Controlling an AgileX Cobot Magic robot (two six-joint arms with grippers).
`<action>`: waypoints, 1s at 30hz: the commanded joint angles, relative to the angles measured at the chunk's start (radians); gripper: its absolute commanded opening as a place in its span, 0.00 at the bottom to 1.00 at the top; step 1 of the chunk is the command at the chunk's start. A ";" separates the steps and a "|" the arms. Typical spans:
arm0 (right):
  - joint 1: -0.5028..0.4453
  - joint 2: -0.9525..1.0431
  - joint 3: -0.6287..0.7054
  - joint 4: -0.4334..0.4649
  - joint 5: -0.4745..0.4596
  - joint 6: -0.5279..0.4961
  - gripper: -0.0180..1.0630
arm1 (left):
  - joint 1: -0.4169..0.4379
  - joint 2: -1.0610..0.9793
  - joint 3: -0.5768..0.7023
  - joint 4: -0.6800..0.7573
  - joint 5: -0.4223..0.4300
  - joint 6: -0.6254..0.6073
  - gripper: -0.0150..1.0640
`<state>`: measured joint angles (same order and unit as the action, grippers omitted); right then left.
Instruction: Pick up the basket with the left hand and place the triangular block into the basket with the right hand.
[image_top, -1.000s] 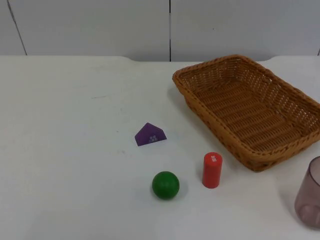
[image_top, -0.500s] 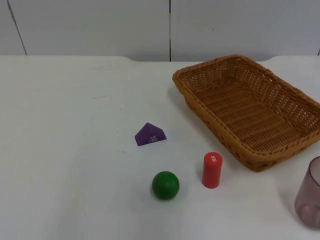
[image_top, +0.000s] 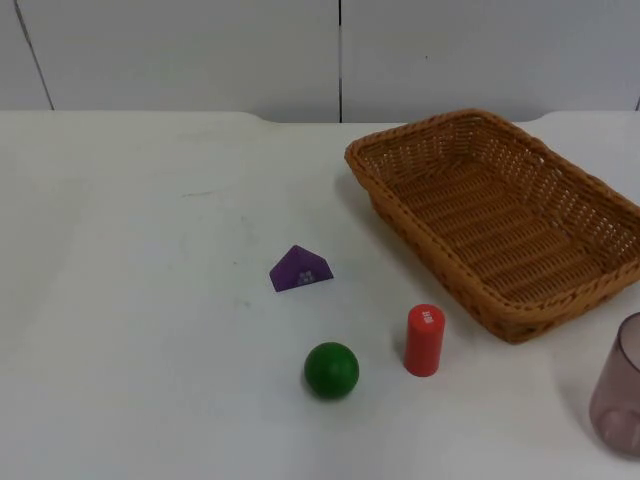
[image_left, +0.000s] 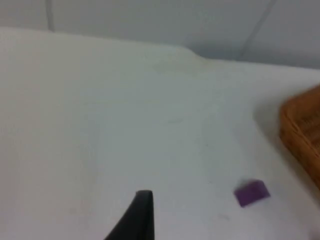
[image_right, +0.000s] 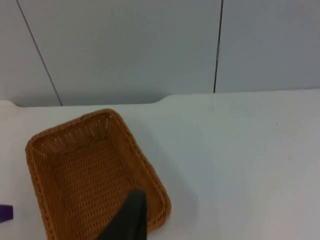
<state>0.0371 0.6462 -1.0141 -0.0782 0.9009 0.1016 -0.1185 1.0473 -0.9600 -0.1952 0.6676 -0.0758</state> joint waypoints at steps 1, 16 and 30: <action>-0.002 0.017 -0.026 -0.023 -0.013 -0.016 0.99 | -0.031 0.052 -0.005 -0.054 -0.027 0.014 0.99; -0.002 0.030 -0.048 -0.081 0.012 -0.016 0.99 | -0.429 0.542 -0.022 -0.309 -0.380 -0.046 0.99; -0.002 0.030 -0.048 -0.081 0.036 -0.016 0.99 | -0.441 0.944 -0.387 -0.344 -0.288 -0.216 0.99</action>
<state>0.0371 0.6765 -1.0590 -0.1524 0.9289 0.0909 -0.5463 1.9583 -1.3101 -0.5317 0.3656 -0.2427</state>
